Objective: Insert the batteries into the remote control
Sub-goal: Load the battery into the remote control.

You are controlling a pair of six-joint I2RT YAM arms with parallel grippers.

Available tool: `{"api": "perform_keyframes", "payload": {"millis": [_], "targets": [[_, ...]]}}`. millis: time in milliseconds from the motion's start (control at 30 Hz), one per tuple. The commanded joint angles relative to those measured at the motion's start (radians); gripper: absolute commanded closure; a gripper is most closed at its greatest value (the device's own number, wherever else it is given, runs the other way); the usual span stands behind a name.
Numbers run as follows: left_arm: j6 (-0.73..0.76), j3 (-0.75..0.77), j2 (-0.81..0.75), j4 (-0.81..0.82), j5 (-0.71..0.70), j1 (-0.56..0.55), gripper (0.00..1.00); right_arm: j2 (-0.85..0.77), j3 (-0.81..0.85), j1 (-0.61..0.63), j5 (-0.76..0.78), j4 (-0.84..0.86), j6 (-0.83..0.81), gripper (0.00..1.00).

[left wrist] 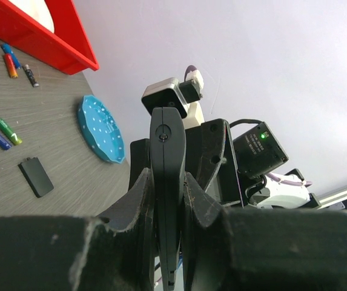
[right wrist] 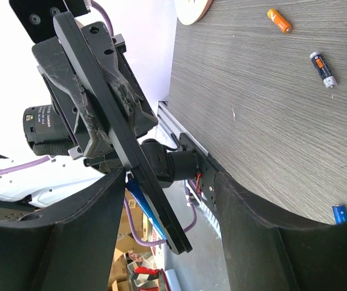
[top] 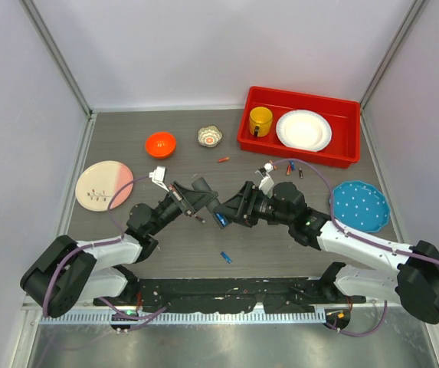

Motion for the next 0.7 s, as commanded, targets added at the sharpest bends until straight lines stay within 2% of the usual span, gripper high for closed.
{"api": "perform_keyframes", "payload": {"millis": [0, 667], "targets": [[0.005, 0.017, -0.036, 0.288, -0.049, 0.0, 1.0, 0.016, -0.015, 0.003, -0.012, -0.013, -0.007, 0.36], [0.014, 0.018, -0.052, 0.288, -0.079, 0.0, 1.0, 0.048, -0.017, 0.037, -0.003, -0.004, -0.013, 0.51]]}}
